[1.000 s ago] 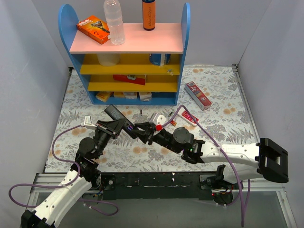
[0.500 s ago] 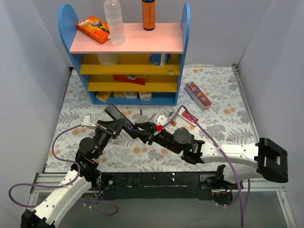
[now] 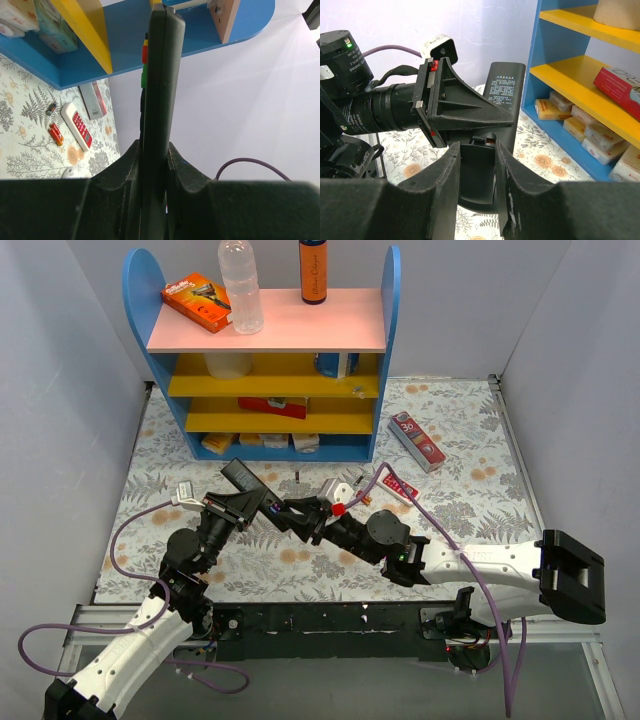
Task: Load the batteries into the remote control
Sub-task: Load the battery cover into the remote control.
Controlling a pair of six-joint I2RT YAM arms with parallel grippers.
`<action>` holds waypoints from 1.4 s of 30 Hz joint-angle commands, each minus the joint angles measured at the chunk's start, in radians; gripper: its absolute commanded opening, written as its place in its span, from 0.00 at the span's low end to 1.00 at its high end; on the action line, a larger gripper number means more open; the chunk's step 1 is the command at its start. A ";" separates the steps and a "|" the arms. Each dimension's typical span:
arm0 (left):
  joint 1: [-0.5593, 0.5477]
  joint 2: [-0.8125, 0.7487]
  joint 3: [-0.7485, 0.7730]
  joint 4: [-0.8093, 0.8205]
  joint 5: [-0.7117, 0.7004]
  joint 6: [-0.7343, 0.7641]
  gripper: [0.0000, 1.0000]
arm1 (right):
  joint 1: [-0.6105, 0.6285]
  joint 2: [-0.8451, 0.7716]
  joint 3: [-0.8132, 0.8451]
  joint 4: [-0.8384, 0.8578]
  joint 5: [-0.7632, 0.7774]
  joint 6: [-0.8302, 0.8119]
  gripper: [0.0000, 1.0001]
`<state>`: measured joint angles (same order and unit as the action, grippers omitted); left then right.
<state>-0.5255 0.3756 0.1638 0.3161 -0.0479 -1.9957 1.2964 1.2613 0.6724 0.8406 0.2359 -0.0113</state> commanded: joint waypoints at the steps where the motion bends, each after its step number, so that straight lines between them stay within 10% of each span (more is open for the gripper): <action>1: 0.001 0.000 0.025 0.046 0.010 -0.124 0.00 | 0.003 0.006 -0.002 0.063 0.006 0.004 0.14; 42: 0.001 -0.017 -0.007 0.101 0.031 -0.164 0.00 | -0.006 0.095 0.019 0.000 0.080 0.027 0.41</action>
<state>-0.5266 0.3740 0.1493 0.3225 -0.0044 -1.9751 1.2964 1.3365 0.6735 0.8658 0.2718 0.0170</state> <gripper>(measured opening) 0.171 0.399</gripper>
